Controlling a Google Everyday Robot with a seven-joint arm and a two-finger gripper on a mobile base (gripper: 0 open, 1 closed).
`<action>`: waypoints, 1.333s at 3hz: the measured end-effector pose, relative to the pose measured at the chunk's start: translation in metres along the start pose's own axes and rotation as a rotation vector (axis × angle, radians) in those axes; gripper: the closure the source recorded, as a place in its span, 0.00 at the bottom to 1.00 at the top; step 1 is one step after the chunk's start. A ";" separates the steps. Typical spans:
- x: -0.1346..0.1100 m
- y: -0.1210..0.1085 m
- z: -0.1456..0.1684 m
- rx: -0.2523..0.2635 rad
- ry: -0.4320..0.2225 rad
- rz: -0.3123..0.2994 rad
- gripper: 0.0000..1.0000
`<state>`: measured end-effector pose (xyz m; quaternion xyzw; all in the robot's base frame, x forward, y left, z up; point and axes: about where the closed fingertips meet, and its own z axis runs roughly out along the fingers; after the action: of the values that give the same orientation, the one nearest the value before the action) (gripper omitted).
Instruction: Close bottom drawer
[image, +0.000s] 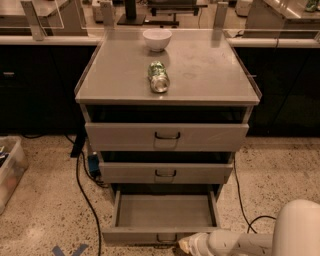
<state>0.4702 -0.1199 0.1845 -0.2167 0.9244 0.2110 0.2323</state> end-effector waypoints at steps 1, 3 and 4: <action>0.000 0.000 0.000 0.000 0.000 0.000 1.00; -0.033 -0.024 0.034 0.039 -0.012 0.086 1.00; -0.033 -0.024 0.034 0.040 -0.012 0.086 1.00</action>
Offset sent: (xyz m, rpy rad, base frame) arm 0.0344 -0.0093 -0.0036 -0.0222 -0.0298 -0.1043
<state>0.5202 -0.1129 0.1671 -0.1707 0.9355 0.2036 0.2330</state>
